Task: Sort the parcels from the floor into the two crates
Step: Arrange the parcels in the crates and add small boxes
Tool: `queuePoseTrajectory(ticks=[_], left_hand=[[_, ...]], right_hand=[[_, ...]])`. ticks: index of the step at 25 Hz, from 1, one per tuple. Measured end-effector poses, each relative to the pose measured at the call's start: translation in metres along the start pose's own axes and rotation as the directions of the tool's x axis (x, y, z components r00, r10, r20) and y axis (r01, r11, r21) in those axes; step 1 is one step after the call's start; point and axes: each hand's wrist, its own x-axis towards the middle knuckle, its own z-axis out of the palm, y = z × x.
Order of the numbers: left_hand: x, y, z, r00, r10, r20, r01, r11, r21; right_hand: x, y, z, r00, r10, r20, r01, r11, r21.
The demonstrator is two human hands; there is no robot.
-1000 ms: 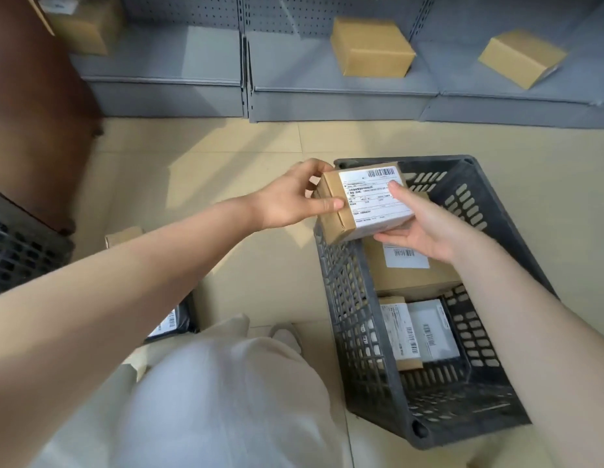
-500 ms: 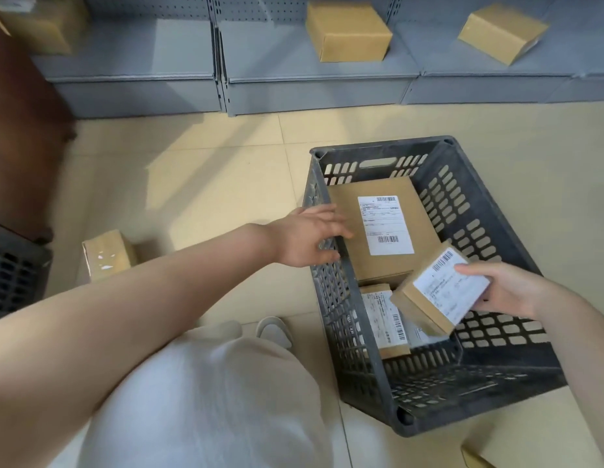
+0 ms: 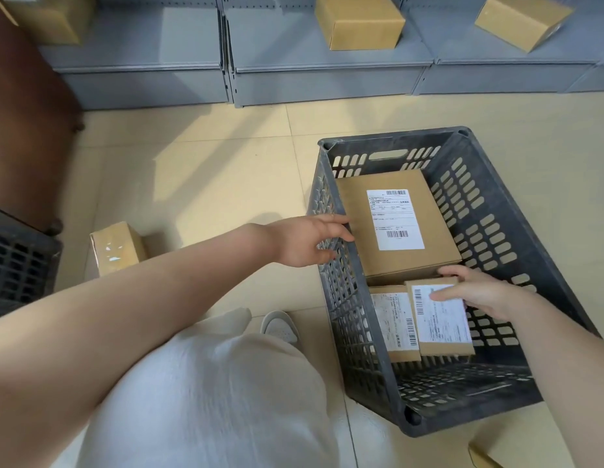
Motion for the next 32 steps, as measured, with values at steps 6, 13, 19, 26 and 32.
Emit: queuePoseTrajectory(ticks=[6,13,19,26,32], left_hand=[[0.000,-0.006,0.005,1.000,0.014,-0.007,-0.014,0.999,-0.044],[-0.001,-0.010,0.010,0.999,0.028,-0.019,-0.029,0.997,-0.070],[-0.005,-0.012,0.015,0.998,0.029,-0.061,-0.034,0.997,-0.072],[-0.025,-0.032,0.004,0.993,-0.056,-0.105,0.050,0.997,-0.059],[-0.059,-0.071,-0.013,0.976,-0.165,-0.141,0.156,0.985,-0.076]], right_hand=[[0.013,-0.003,0.027,0.995,-0.066,-0.078,0.071,0.995,0.073],[0.014,0.012,0.041,0.993,-0.036,-0.114,0.053,0.988,0.147],[0.017,0.003,0.042,0.973,0.052,-0.225,-0.018,0.989,0.149],[0.002,-0.048,0.049,0.666,0.038,-0.745,0.268,0.920,0.286],[-0.008,-0.130,0.075,0.568,-0.242,-0.787,0.452,0.890,0.053]])
